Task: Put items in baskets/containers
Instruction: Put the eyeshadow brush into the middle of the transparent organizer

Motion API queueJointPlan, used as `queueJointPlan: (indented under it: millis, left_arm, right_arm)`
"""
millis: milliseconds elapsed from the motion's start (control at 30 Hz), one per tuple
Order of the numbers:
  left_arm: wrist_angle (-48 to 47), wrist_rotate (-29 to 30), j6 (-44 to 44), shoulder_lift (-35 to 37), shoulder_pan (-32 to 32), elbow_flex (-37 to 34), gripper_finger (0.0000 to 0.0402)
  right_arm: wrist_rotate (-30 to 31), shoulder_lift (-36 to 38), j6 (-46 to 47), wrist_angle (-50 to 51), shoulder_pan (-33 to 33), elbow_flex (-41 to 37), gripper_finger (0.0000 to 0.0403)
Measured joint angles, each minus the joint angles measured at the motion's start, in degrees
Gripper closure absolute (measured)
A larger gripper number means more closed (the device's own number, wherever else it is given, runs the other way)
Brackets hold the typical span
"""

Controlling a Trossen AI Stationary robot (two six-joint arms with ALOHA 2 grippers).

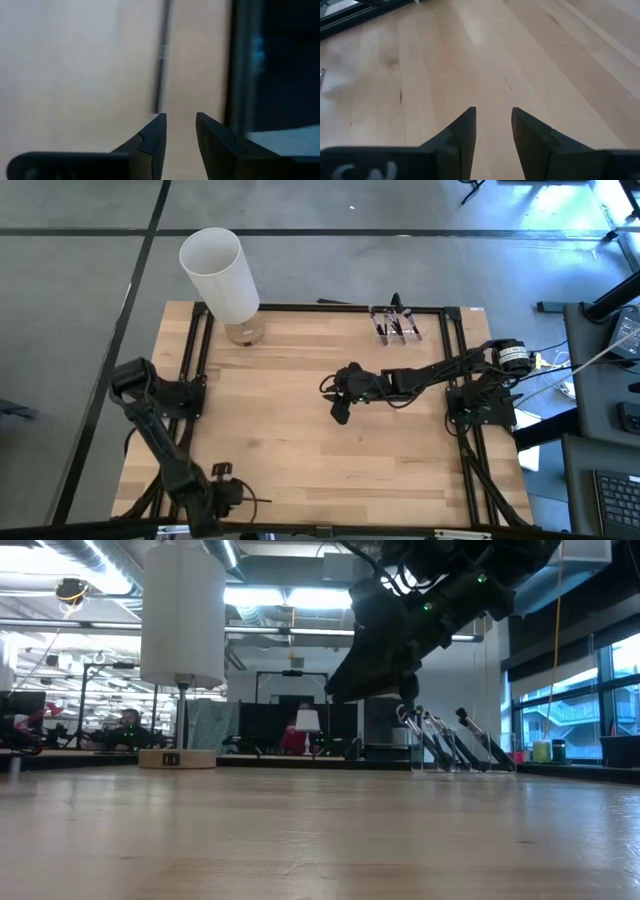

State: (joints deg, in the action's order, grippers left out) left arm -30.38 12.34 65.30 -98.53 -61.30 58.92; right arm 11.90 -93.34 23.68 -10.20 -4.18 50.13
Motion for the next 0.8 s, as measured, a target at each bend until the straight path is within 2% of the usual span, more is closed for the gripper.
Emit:
queueJointPlan:
  millis: [133,367,567,667,800]
  left_arm:
    - [-9.8,1.6,0.0,-4.2,0.0,5.5,0.0300]
    - [-10.6,-4.3,-2.0,-8.5,-0.5,5.9,0.0300]
    - [-12.8,-3.1,-5.0,-9.2,-0.5,6.1,0.0303]
    - [-13.1,-3.3,-7.7,-9.2,-0.1,6.0,0.0323]
    - [-13.6,-2.2,-9.4,-9.3,0.5,6.0,0.0372]
  right_arm:
    - [0.0,0.0,0.1,0.2,-0.7,0.0,0.0279]
    - [0.0,0.0,-0.1,1.0,-2.4,0.0,0.0279]
    - [0.0,0.0,0.0,1.1,-2.4,0.0,0.0279]
    - [0.0,0.1,1.0,1.1,-2.4,0.0,0.0279]
    - [0.0,0.1,1.5,1.1,-2.6,0.0,0.0279]
